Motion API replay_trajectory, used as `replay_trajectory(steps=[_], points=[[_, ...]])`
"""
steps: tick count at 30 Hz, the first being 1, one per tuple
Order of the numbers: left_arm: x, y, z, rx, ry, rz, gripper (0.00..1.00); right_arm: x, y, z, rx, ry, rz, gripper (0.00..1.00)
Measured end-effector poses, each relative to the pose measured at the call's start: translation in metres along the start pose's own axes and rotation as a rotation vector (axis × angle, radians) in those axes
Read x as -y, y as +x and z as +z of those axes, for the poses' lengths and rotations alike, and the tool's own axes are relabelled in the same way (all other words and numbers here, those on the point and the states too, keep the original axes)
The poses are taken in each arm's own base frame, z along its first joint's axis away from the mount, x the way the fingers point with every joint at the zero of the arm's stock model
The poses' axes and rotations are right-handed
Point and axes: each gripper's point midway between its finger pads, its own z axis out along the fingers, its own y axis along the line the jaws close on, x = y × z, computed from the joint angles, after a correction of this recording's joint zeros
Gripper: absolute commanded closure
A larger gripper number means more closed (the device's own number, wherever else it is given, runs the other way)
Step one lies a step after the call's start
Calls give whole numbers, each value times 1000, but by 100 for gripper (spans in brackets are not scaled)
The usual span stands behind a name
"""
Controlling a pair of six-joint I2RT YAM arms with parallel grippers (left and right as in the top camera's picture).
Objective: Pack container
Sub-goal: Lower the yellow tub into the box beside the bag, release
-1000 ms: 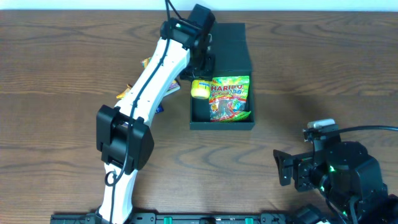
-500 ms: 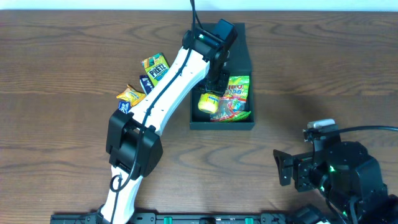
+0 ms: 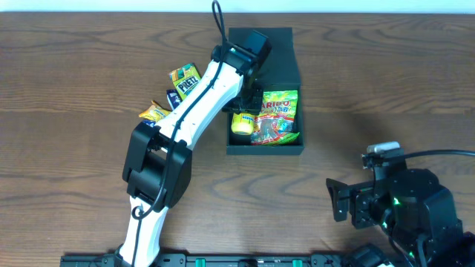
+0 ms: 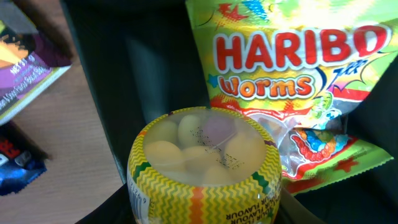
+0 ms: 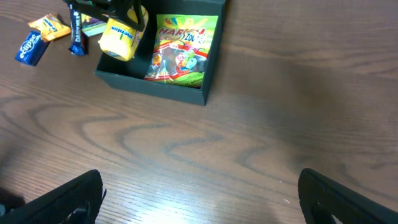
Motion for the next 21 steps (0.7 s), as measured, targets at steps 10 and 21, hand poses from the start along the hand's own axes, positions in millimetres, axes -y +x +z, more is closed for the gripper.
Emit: replay_trajectory(steps=[10,21], points=[[-5,9,2,-34,-26,-80,94,0,0,0,0,0,0,1],[4,19,3,-53,-33,-91,53,0,1,0,-6,2,-1,1]])
